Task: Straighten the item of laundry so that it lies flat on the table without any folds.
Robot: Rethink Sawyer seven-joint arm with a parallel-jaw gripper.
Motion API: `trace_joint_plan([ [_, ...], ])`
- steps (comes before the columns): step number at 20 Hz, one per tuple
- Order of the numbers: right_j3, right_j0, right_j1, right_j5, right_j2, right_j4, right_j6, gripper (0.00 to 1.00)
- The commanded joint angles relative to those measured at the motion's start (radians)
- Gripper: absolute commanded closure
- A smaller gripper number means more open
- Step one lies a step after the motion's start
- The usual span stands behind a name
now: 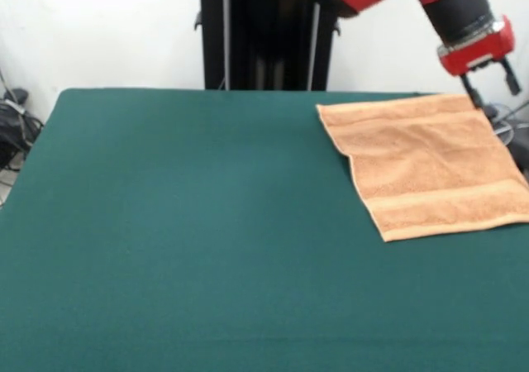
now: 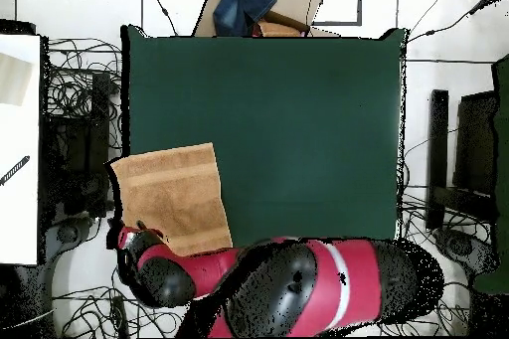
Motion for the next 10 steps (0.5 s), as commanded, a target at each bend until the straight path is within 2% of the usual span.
trace_joint_plan([
  [1,0.015,0.074,-0.165,0.012,-0.233,0.160,0.171,0.00],
  [2,0.023,0.096,-0.190,0.052,-0.264,0.193,0.164,0.00],
  [4,0.015,0.110,-0.198,0.086,-0.297,0.204,0.145,0.00],
  [7,-0.006,0.073,-0.181,0.083,-0.278,0.153,0.143,0.00],
  [10,-0.022,0.130,-0.226,0.171,-0.309,0.225,0.131,0.00],
])
